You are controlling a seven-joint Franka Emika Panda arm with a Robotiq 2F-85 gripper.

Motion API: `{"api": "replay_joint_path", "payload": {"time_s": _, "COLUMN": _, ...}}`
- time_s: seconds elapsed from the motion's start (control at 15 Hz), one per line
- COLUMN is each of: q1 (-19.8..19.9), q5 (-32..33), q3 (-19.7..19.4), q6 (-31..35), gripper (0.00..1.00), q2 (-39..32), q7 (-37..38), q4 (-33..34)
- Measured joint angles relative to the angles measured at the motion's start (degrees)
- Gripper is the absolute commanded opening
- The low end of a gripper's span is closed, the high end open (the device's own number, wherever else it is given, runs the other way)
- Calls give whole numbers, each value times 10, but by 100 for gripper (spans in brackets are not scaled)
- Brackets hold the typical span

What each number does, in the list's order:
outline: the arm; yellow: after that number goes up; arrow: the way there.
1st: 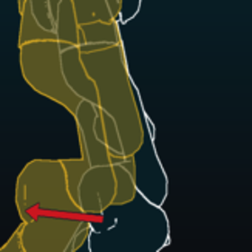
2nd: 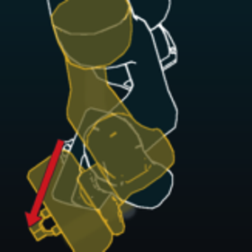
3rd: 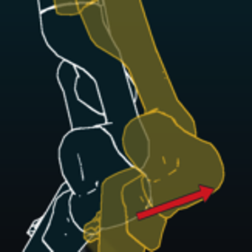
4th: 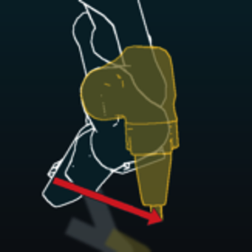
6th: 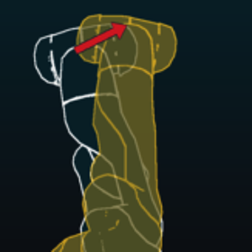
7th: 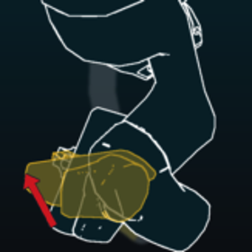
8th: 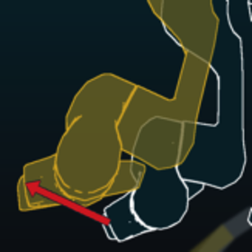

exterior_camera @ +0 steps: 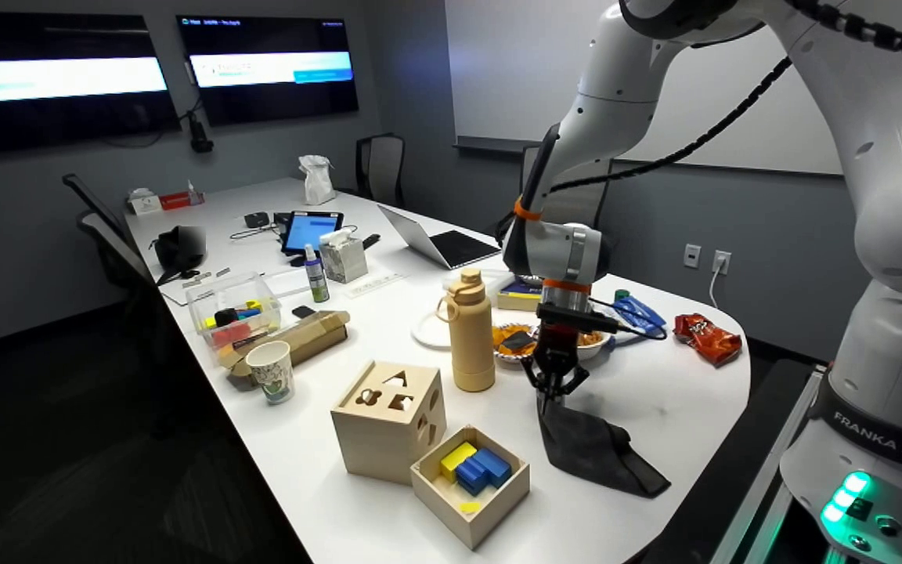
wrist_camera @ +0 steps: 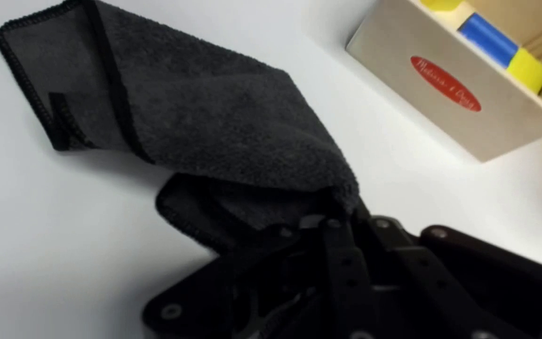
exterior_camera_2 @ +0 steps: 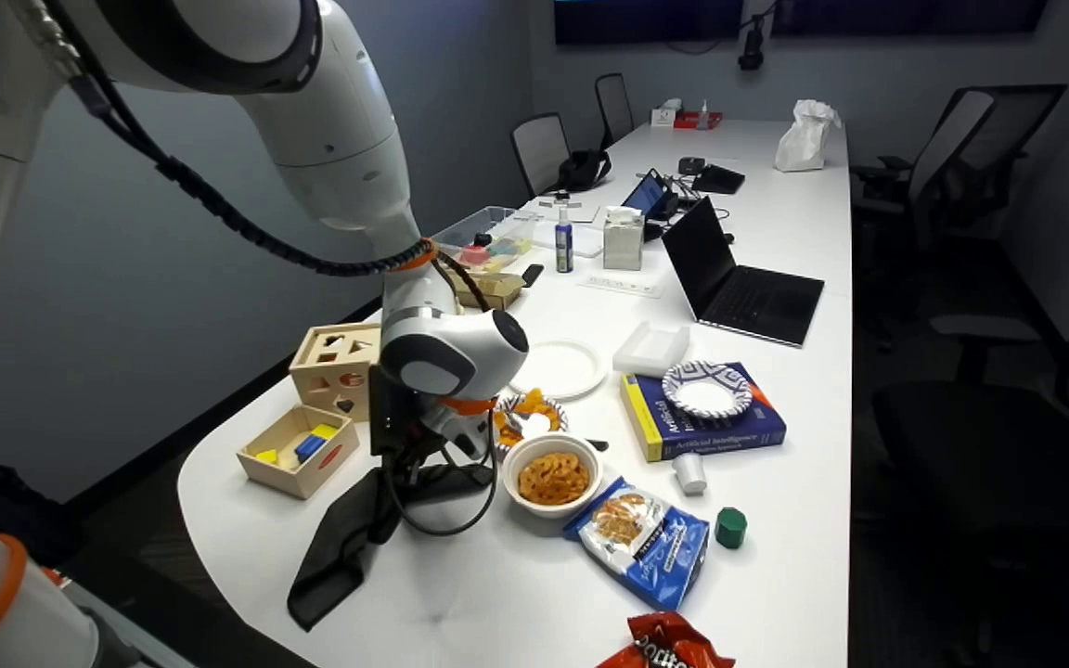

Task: Use the black towel to clean the table

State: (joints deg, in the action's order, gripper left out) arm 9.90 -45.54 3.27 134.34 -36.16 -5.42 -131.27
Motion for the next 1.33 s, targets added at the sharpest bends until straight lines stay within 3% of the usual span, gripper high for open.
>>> {"api": "replay_joint_path", "payload": {"time_s": 0.27, "q1": -19, "q5": 40, "q3": 13, "q6": -58, "gripper": 1, "q2": -19, "q7": -33, "q4": 15}}
{"api": "replay_joint_path", "payload": {"time_s": 0.6, "q1": -19, "q5": 85, "q3": -24, "q6": -134, "gripper": 1, "q2": -32, "q7": -7, "q4": 2}}
{"api": "replay_joint_path", "payload": {"time_s": 1.07, "q1": 18, "q5": 87, "q3": -135, "q6": -95, "gripper": 1, "q2": -12, "q7": 34, "q4": -68}}
{"api": "replay_joint_path", "payload": {"time_s": 1.33, "q1": 78, "q5": 80, "q3": -155, "q6": -19, "gripper": 1, "q2": -13, "q7": 21, "q4": -61}}
